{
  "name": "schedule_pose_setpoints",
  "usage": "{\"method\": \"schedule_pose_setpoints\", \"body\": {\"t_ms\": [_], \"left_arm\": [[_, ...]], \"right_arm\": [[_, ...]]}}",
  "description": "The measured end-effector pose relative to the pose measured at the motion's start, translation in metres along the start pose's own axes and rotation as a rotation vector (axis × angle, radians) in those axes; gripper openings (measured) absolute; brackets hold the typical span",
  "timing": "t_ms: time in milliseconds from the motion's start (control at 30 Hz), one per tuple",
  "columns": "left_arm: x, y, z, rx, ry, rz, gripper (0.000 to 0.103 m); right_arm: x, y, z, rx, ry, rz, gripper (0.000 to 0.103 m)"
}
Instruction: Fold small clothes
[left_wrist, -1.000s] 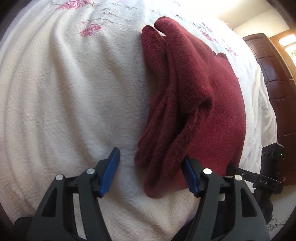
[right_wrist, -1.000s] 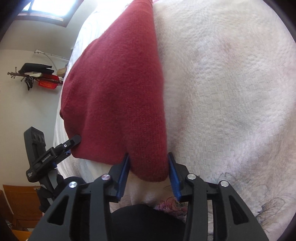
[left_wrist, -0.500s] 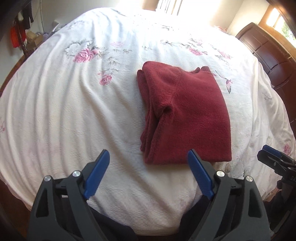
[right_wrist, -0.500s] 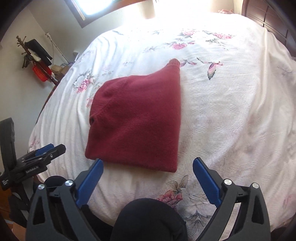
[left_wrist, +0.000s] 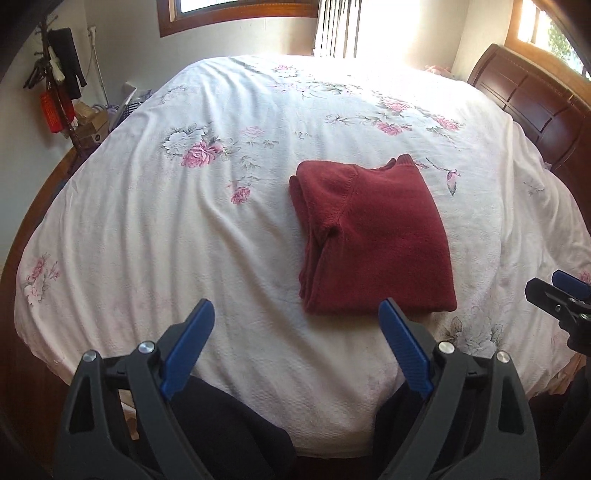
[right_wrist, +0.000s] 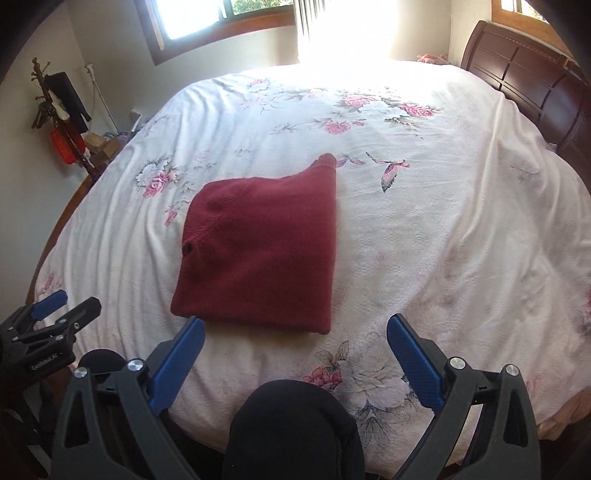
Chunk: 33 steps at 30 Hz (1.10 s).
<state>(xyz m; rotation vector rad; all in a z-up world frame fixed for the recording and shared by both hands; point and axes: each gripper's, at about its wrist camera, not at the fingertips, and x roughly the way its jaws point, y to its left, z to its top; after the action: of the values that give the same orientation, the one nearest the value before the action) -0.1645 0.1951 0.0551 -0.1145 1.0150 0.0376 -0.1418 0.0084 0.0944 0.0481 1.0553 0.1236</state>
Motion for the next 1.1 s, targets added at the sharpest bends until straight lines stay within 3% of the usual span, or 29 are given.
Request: {"method": "schedule_pose_setpoints", "body": {"t_ms": [500,1100], "left_arm": [[-0.03,-0.007,-0.004,0.031,-0.053,0.014,0.09],[-0.028,-0.02,-0.005,0.054,-0.067,0.059,0.09]], "right_arm": [[-0.037,0.013,-0.007,-0.034,-0.114,-0.063,0.099],[-0.035,0.011,-0.004,-0.038,-0.121,-0.131,0.099]]}}
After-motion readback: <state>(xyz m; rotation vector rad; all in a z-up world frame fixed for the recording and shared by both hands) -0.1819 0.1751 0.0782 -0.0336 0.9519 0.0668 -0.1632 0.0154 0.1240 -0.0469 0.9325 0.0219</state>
